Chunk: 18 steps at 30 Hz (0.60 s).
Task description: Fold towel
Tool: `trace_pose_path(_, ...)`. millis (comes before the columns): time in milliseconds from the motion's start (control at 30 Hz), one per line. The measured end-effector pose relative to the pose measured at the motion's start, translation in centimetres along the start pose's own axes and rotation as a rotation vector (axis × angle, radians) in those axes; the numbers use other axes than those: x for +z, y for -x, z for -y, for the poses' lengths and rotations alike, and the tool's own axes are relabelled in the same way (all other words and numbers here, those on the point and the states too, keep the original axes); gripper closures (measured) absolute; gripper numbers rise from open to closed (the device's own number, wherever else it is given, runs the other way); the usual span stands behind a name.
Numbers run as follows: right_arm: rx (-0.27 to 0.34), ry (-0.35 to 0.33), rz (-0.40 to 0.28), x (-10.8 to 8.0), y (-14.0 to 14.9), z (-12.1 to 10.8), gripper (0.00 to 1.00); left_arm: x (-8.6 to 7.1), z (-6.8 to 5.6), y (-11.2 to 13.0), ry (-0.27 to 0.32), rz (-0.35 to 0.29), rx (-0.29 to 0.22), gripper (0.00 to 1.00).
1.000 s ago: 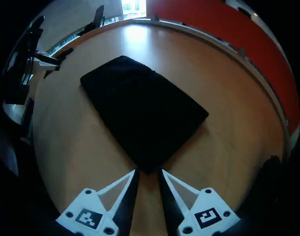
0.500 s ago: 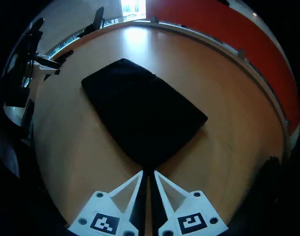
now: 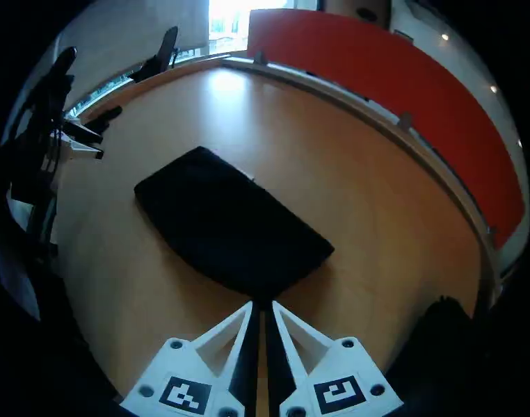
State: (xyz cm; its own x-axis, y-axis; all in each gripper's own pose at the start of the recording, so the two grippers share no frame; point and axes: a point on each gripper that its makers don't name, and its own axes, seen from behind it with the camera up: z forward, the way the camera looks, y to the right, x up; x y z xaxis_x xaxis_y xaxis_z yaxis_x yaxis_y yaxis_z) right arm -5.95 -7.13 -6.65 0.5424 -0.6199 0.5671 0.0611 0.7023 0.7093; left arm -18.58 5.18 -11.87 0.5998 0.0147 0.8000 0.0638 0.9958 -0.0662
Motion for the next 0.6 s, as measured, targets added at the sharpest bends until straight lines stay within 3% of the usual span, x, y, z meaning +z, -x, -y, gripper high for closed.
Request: trace_pose_path(600, -0.040, 0.081, -0.063, -5.7, -2.7, -3.4, 0.96, -0.3, -0.2, -0.6, 0.007, -0.016, 0.006, 0.03)
